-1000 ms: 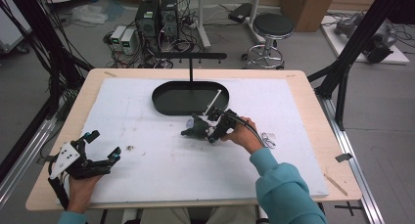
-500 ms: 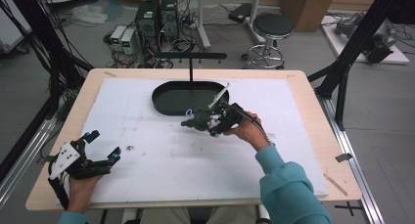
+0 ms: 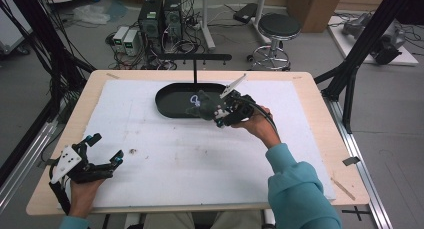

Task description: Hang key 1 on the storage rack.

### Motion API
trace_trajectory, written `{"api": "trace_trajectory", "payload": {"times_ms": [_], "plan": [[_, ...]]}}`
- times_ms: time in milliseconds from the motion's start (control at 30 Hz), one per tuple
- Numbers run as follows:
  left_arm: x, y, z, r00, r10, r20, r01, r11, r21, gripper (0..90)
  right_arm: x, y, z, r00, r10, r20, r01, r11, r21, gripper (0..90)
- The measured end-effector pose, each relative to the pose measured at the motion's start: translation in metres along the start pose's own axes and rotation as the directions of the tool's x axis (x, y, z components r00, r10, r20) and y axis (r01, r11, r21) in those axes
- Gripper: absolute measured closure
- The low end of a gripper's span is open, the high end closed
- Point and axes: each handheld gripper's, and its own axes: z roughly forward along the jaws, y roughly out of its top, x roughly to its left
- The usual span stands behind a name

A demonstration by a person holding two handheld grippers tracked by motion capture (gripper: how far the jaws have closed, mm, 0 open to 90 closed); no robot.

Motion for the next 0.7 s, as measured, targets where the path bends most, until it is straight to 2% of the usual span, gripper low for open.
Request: {"api": "trace_trajectory", "payload": {"times_ms": [300,467,700], "plan": [[0.000,0.000,0.000,1.0000,0.000,0.000,0.000,1.0000,0.000,1.7,-0.009,0.007,-0.020,0.9995,0.008,0.032,-0.005,0.997,-0.078,55.5],[0.000,0.000,0.000,1.0000,-0.001,0.001,0.001,1.0000,0.001,1.7,-0.016,0.011,-0.032,0.9985,0.035,0.041,-0.030,0.993,-0.114,55.5],[0.000,0.000,0.000,1.0000,-0.001,0.001,0.001,1.0000,0.003,1.7,-0.027,0.015,-0.046,0.9945,0.051,0.091,-0.037,0.988,-0.150,55.5]]}}
